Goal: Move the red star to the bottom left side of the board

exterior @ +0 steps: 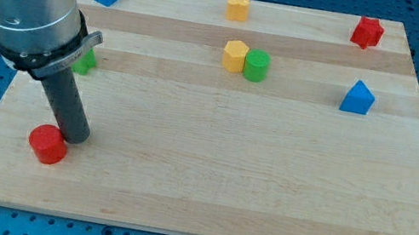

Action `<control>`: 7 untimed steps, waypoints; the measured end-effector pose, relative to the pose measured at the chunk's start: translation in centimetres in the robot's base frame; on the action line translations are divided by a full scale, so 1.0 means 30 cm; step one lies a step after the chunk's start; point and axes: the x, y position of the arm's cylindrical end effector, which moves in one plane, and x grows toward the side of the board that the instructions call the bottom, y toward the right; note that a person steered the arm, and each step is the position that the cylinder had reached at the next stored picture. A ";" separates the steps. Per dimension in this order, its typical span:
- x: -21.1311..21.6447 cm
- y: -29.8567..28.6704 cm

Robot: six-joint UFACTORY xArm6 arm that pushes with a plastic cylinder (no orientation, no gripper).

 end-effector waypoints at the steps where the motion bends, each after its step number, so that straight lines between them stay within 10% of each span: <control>1: 0.000 0.029; 7: 0.083 -0.031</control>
